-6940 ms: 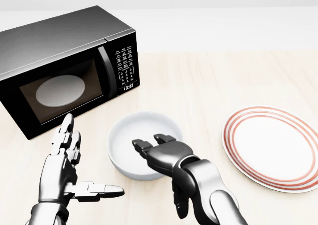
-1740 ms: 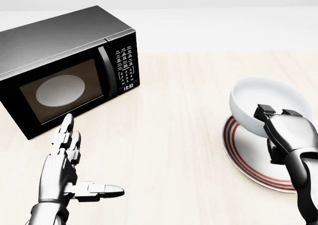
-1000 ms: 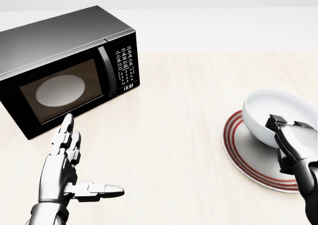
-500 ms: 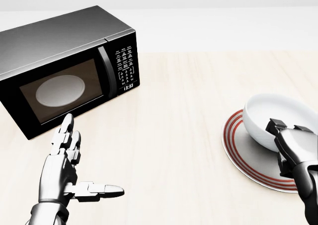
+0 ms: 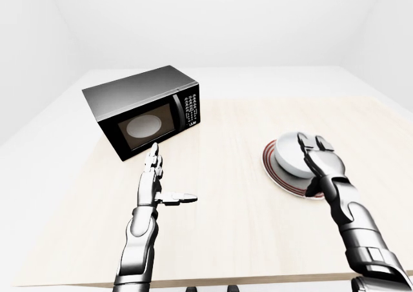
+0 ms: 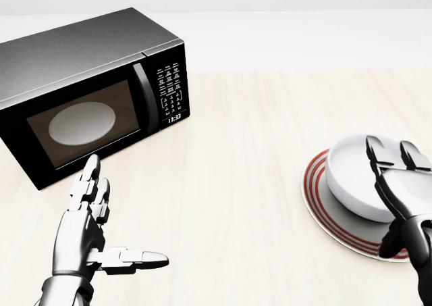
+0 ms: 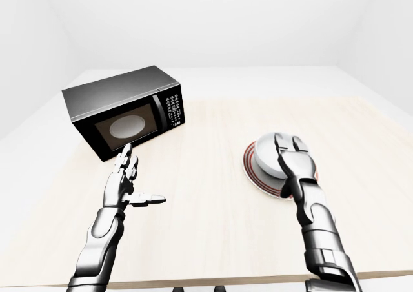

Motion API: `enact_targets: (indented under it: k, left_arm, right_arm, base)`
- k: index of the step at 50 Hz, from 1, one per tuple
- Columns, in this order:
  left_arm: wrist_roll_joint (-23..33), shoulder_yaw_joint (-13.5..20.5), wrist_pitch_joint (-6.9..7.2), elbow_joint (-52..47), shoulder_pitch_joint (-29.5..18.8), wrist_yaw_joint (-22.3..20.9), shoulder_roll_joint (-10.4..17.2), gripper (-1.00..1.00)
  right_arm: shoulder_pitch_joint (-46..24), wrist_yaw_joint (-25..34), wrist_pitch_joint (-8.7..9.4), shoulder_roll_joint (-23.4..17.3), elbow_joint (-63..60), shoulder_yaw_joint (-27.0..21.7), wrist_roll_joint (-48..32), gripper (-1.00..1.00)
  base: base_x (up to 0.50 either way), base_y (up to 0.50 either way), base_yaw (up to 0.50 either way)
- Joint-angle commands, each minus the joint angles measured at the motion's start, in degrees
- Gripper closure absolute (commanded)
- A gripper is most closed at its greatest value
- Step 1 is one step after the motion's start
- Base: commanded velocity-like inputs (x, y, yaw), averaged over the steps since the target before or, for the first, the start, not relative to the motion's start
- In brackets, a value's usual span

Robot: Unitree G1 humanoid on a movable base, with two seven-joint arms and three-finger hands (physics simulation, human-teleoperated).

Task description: Pick up the white bowl and put it on the plate.

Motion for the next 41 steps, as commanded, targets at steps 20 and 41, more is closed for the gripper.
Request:
enact_targets:
  k: [20,41]
  left_arm:
    - [0.0,0.0,0.01,0.0,0.0,0.0,0.0,-1.00]
    - [0.0,0.0,0.00,0.0,0.0,0.0,0.0,-1.00]
  right_arm:
    - [-4.5,31.3,3.36,-4.8,-42.3,-12.4,9.5,-1.00]
    - [-16.9,38.8,10.00,-17.4,-65.8,-16.5,21.5,-1.00]
  base:
    - [0.00,0.00,0.00]
    - [0.00,0.00,0.00]
